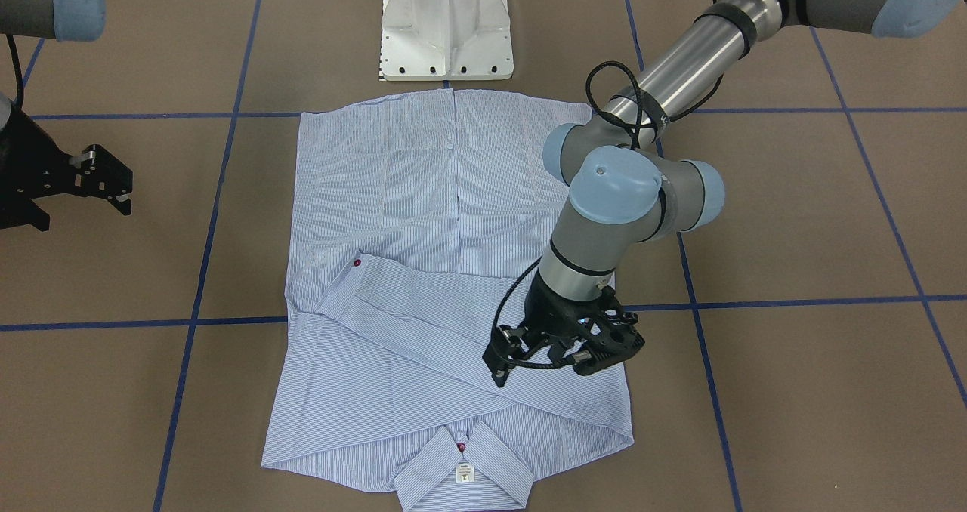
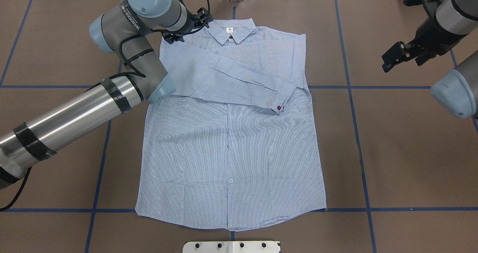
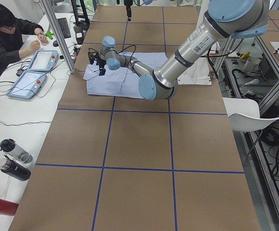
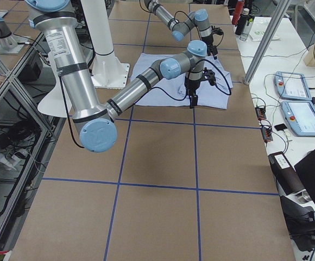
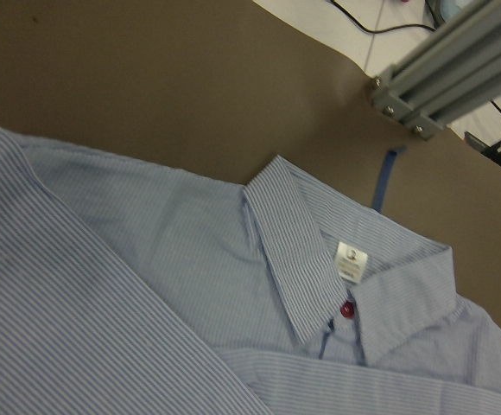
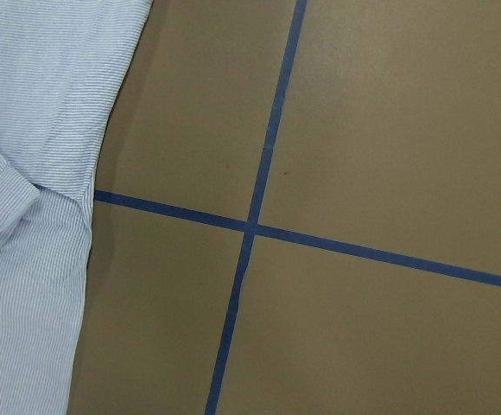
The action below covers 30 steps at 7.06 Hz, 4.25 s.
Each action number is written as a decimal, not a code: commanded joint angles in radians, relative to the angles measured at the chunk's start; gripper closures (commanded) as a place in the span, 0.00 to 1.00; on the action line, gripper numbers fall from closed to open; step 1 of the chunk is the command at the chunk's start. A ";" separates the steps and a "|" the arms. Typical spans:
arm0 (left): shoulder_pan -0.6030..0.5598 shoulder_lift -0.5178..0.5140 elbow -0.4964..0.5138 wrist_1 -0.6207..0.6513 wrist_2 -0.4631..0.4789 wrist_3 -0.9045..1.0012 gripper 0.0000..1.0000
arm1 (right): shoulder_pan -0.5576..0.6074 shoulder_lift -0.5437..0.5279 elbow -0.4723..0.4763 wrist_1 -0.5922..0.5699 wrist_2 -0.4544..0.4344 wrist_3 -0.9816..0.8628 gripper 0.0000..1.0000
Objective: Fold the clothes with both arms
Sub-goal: 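Raise the left gripper and withdraw it past the collar, then move the left gripper beside the shirt while the right gripper heads toward the hem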
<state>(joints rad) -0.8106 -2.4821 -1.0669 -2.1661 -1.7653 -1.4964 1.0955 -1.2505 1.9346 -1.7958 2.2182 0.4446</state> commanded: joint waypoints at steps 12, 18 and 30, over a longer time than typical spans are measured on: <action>-0.028 0.044 0.209 -0.103 0.182 0.165 1.00 | 0.001 0.002 0.001 0.003 0.006 0.000 0.00; -0.082 0.081 0.135 -0.100 0.118 0.254 0.01 | 0.000 0.000 -0.003 0.004 0.006 0.002 0.00; -0.110 0.827 -0.933 0.086 -0.197 0.308 0.00 | -0.639 -0.228 0.061 0.579 -0.362 0.777 0.00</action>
<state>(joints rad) -0.9206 -1.6843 -1.9727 -2.0762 -1.9593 -1.1857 0.5403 -1.4802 1.9928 -1.2140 1.9207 1.1691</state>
